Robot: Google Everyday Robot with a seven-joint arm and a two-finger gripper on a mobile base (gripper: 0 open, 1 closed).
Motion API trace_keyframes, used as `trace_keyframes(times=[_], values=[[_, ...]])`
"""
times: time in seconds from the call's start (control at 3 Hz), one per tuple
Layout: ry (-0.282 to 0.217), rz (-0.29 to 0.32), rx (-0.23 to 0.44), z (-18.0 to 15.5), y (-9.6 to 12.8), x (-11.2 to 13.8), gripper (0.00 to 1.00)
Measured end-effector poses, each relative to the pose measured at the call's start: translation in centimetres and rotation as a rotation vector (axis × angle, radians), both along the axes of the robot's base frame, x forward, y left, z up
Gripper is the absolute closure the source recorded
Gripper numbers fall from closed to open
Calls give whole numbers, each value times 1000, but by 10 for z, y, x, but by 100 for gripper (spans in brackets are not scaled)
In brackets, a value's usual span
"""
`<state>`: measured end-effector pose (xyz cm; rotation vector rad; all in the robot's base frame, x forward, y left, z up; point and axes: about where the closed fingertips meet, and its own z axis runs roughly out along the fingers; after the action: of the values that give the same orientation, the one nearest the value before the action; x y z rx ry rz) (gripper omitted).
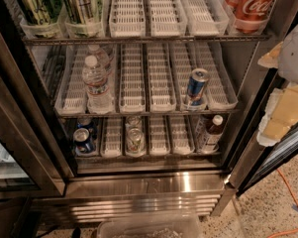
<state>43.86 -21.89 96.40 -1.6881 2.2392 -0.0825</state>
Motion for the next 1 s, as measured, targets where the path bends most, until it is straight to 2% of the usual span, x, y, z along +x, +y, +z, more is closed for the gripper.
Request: trace_keyframes(times=[0.33,0.67,1.0], values=[[-16,-2,48,-26,-2,0,0],[-89,17,110,-45,8,14,0],[-89,17,111,-45,8,14,0]])
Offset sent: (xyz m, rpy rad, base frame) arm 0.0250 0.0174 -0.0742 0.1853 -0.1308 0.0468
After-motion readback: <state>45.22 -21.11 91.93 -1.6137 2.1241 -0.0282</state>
